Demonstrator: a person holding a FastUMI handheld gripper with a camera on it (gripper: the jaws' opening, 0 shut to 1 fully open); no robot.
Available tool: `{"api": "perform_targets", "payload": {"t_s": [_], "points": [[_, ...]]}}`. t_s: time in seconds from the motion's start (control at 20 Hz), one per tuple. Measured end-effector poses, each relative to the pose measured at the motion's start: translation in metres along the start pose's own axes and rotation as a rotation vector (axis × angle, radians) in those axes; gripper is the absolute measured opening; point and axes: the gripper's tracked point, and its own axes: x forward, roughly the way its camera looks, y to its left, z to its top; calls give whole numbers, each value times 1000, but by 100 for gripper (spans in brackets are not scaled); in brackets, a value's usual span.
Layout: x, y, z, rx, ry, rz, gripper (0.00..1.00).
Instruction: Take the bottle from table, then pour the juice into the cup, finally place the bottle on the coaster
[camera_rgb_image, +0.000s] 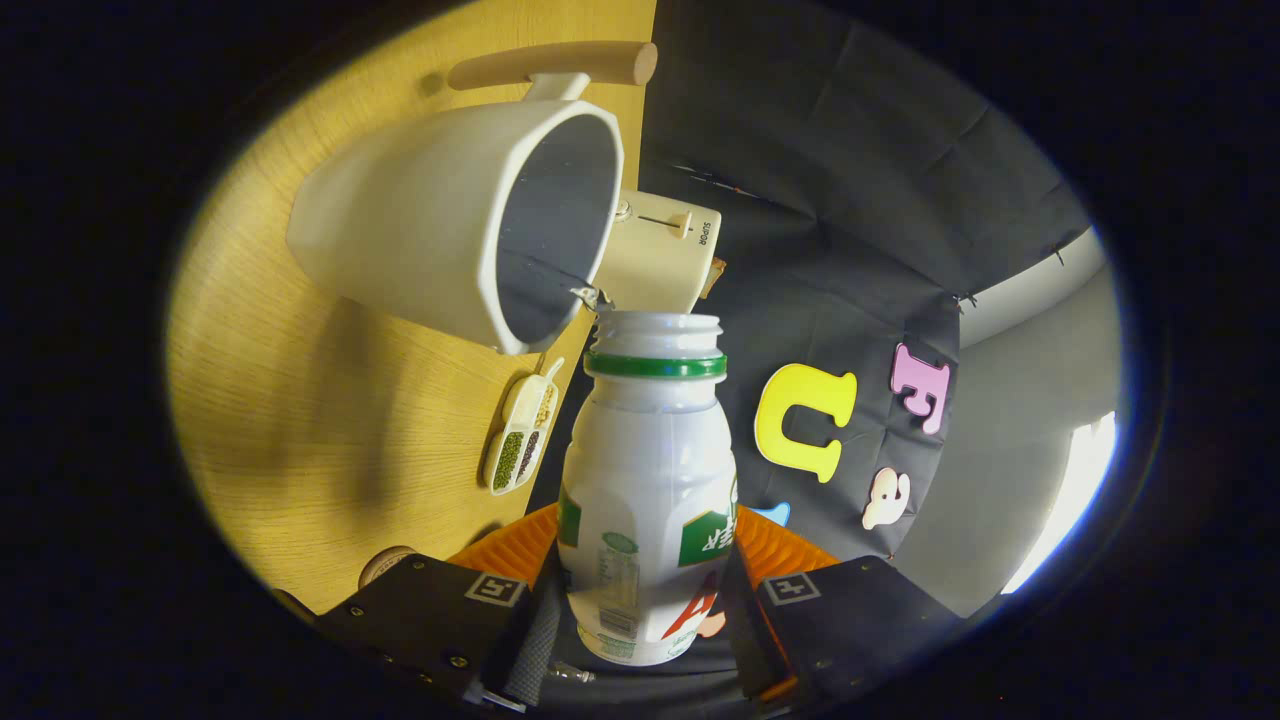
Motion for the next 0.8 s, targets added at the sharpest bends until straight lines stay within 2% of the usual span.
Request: {"api": "perform_targets", "payload": {"t_s": [0.8], "points": [[1, -3, 1, -49, -17, -10, 71]]}}
